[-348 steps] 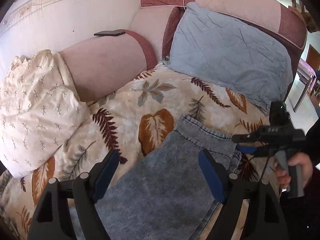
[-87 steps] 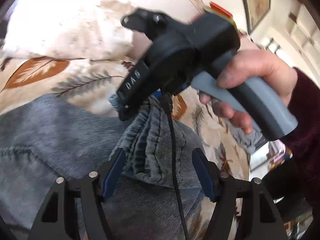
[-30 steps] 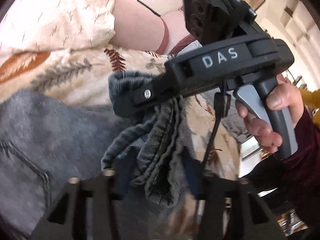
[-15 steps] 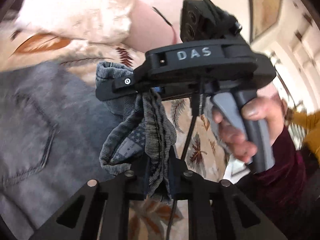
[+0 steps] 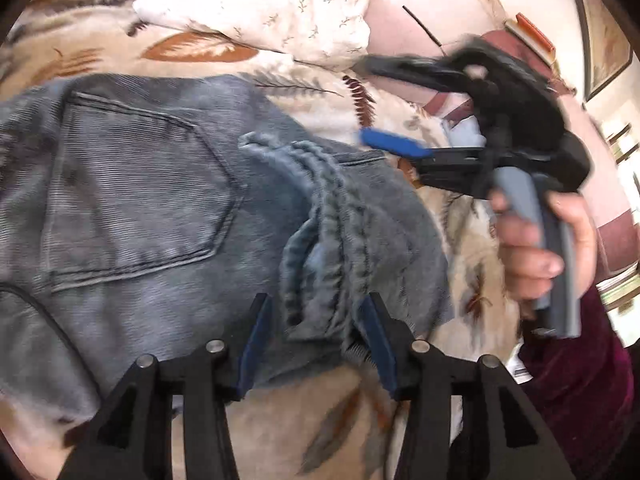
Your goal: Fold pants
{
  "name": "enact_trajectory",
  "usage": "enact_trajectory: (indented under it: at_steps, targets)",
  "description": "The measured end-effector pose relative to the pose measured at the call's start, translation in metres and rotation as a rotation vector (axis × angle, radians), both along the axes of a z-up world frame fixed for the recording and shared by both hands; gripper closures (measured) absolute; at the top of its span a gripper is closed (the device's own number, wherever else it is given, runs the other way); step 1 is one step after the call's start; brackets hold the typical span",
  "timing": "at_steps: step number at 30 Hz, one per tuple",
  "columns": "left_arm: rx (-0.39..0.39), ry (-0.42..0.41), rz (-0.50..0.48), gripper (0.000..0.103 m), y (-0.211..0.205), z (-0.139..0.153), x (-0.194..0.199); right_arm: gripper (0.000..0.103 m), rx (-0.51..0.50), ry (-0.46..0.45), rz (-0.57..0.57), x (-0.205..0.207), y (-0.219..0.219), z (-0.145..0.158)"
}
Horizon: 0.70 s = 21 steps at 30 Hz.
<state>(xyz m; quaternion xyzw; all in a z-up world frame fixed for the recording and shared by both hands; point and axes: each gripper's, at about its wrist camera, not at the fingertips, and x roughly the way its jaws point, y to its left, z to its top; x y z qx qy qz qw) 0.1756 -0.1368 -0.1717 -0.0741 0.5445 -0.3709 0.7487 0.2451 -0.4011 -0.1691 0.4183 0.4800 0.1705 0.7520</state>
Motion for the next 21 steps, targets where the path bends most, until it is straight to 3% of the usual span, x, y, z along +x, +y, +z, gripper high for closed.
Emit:
enact_trajectory:
  at_steps: [5, 7, 10, 13, 16, 19, 21]
  targets:
    - [0.041, -0.12, 0.006, 0.053, 0.018, 0.013, -0.016, 0.035, -0.077, 0.013, 0.048, -0.035, 0.012, 0.011]
    - [0.054, -0.159, 0.012, 0.053, 0.033, 0.017, -0.021, 0.04, -0.054, -0.005, 0.086, -0.052, 0.027, 0.009]
    - [0.093, -0.228, 0.025, 0.053, 0.053, 0.024, -0.027, 0.041, -0.001, -0.032, 0.093, -0.067, 0.038, 0.003]
    - [0.055, -0.213, 0.045, 0.052, 0.058, 0.024, -0.018, 0.041, -0.02, -0.094, 0.042, -0.064, 0.042, 0.004]
    - [0.052, -0.225, 0.048, 0.044, 0.046, 0.025, 0.0, 0.041, 0.03, -0.052, 0.018, -0.052, 0.039, -0.002]
    - [0.046, -0.178, 0.04, 0.044, 0.025, 0.021, 0.029, 0.041, 0.032, -0.079, -0.009, -0.064, 0.025, 0.003]
    - [-0.009, -0.131, 0.016, 0.044, 0.014, 0.018, 0.046, 0.04, 0.047, -0.079, -0.048, -0.08, 0.01, 0.003]
